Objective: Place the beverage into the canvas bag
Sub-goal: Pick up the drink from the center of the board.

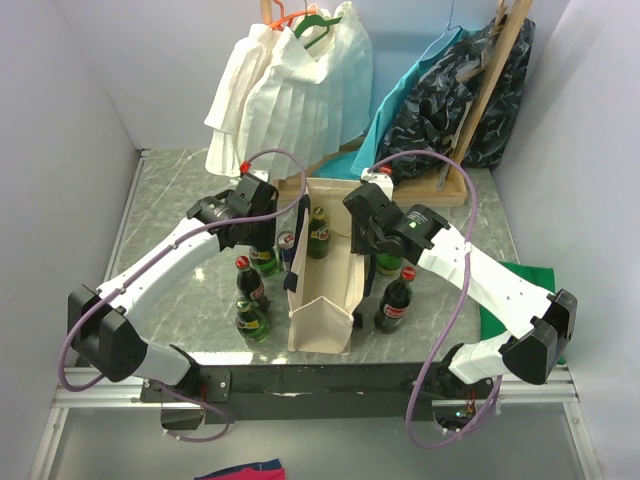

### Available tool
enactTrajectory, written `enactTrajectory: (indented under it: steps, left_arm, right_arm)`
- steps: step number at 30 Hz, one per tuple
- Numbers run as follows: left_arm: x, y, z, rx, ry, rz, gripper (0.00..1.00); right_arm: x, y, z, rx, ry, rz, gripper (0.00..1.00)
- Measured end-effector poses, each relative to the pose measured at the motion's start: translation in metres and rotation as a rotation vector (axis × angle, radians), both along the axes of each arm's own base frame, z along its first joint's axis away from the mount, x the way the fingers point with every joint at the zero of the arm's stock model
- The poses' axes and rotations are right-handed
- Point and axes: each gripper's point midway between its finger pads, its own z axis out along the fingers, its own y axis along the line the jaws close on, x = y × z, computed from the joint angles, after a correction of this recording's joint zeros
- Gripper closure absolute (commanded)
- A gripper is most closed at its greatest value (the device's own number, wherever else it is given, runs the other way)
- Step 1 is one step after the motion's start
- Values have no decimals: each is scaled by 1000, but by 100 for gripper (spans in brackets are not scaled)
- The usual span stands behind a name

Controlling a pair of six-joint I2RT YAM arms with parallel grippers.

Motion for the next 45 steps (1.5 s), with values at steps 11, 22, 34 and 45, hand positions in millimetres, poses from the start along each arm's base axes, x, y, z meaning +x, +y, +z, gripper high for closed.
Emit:
enactTrajectory:
  steps: [11,22,34,45]
  left_arm:
    - [7,-5,-4,-6,-10,-2,39]
    - [9,-6,-11,5,3,-4,68]
    - [10,-6,-11,9,4,-7,99]
    - [11,-8,-9,24,23,-39,99]
  right_arm:
    - [0,0,0,0,0,0,67]
    - [0,0,0,0,0,0,67]
    - [0,0,0,0,-1,0,62]
    - [1,1,1,3,-4,0,43]
